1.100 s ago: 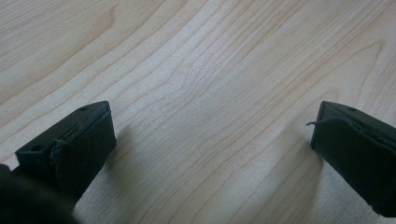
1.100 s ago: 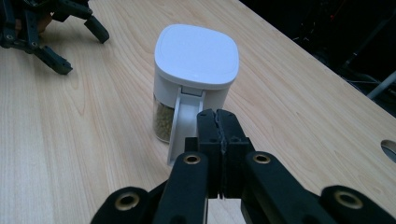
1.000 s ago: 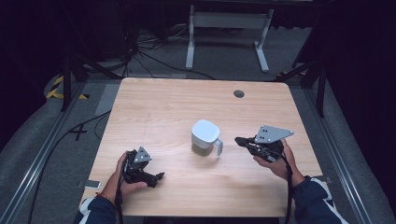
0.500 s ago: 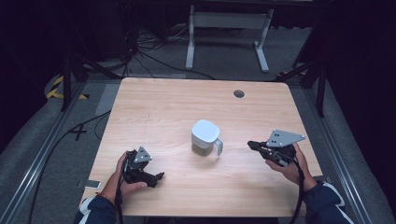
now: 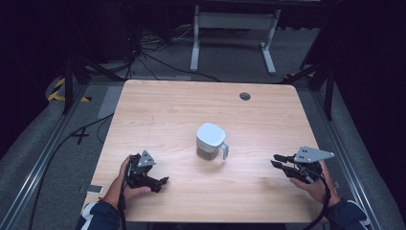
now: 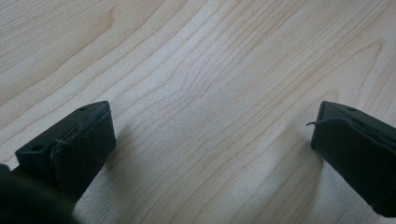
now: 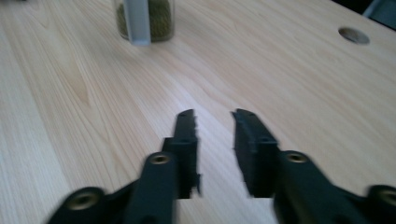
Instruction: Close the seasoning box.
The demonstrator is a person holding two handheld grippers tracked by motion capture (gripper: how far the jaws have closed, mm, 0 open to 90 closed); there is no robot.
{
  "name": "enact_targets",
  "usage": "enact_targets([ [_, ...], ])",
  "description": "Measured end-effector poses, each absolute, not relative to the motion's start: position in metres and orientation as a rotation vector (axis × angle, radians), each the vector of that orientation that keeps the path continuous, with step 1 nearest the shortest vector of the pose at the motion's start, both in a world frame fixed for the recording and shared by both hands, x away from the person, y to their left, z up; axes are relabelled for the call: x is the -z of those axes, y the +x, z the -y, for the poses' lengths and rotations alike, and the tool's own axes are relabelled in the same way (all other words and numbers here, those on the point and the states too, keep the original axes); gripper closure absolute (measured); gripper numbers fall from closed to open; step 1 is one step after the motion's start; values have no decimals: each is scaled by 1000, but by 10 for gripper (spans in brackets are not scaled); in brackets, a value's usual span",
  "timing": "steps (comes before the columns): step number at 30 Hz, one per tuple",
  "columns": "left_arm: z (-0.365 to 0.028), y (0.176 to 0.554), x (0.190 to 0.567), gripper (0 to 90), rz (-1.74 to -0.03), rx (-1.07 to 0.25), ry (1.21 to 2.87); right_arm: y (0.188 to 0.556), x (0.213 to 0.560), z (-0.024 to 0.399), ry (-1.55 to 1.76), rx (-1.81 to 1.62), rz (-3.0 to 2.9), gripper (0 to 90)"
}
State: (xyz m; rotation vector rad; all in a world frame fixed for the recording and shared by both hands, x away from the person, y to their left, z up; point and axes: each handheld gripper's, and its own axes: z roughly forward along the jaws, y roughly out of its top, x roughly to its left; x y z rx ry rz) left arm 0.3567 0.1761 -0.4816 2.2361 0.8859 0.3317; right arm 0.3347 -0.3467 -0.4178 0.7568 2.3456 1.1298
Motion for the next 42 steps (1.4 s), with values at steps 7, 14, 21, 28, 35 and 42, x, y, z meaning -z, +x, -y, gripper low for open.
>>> enact_targets([
  [7,-176,356,482,0,-893,-333,2234,318,454,380,878,-1109,-2409,391],
  [14,-175,356,482,1,-896,-330,2233,310,467,396,978,-1051,-2390,264],
  [21,-175,356,482,0,-893,-333,2234,311,467,397,994,-1047,-2386,254],
  [28,-175,357,481,0,-895,-327,2235,311,467,397,996,-1047,-2387,246],
  [35,-175,357,482,0,-891,-324,2236,312,467,397,997,-1045,-2387,238],
  [42,-175,357,482,0,-888,-326,2237,312,467,397,1004,-1041,-2386,227],
])
